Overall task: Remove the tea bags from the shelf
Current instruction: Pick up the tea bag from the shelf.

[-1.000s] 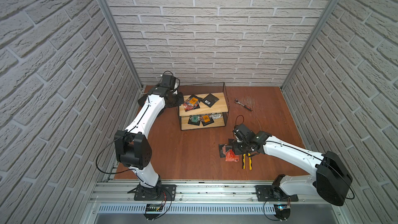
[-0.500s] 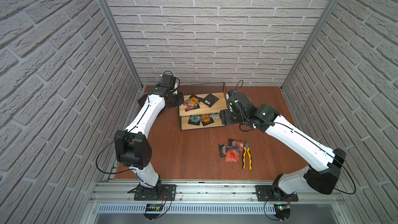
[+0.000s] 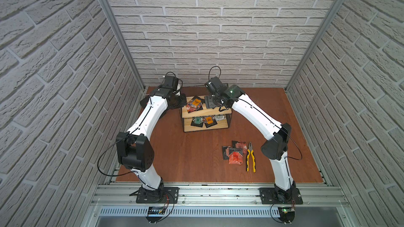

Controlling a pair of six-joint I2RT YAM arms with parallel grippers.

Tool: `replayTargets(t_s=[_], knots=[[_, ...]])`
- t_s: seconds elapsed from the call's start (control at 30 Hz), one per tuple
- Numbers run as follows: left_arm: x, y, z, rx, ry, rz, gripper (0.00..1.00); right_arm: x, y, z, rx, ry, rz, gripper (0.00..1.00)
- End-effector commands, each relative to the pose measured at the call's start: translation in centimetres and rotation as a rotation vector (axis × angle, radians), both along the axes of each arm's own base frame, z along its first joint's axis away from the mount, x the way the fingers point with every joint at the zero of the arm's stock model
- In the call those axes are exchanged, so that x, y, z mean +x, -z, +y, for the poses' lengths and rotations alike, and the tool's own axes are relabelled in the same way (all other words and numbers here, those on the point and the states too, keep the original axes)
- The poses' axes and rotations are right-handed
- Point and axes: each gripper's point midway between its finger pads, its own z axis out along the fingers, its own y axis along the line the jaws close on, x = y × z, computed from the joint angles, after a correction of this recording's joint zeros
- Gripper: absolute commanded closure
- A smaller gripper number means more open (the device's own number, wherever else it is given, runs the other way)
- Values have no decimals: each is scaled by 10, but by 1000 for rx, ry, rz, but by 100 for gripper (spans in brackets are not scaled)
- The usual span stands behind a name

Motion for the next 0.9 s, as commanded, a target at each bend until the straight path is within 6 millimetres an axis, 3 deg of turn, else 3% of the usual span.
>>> replayTargets(t_s=[0.0, 0.27, 0.6, 0.87], knots=[[13, -4, -2, -6, 12, -36, 91, 9, -1, -8, -35, -1, -2, 16], [12, -3, -1, -2, 14, -31, 91, 32, 23, -7, -3, -18, 26, 14], [13, -2, -1, -5, 12, -32, 91, 35, 56, -10, -39, -26, 102, 14], [13, -2, -2, -5, 13, -31, 91, 21, 77, -19, -64, -10, 169, 39]])
